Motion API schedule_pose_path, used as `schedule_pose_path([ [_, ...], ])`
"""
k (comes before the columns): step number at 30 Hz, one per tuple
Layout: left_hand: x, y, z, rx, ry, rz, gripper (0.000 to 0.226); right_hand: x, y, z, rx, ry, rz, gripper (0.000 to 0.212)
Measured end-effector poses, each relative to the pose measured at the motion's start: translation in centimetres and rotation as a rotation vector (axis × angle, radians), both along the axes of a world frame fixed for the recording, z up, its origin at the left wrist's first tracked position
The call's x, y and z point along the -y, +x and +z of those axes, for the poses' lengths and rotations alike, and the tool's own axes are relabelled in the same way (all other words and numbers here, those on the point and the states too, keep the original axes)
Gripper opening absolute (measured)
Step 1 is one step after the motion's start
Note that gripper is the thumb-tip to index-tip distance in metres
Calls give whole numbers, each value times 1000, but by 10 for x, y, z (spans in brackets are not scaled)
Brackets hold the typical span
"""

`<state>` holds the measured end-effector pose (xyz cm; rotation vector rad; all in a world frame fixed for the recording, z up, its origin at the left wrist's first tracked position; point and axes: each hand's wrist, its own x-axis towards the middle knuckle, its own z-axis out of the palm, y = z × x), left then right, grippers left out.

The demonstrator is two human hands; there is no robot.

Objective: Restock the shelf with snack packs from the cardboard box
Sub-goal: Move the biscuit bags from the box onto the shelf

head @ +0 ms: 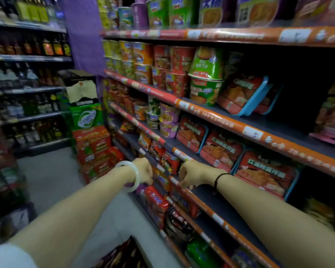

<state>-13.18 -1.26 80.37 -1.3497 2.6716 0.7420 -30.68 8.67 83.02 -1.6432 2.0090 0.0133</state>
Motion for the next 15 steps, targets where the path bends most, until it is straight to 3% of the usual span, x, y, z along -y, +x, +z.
schedule_pose_path([
  [8,8,88,-72,5,98,211,30,48,74,-76,10,58,154,13],
  [15,22,118,-120,25,241,324,30,89,98,-129,102,137,204,19],
])
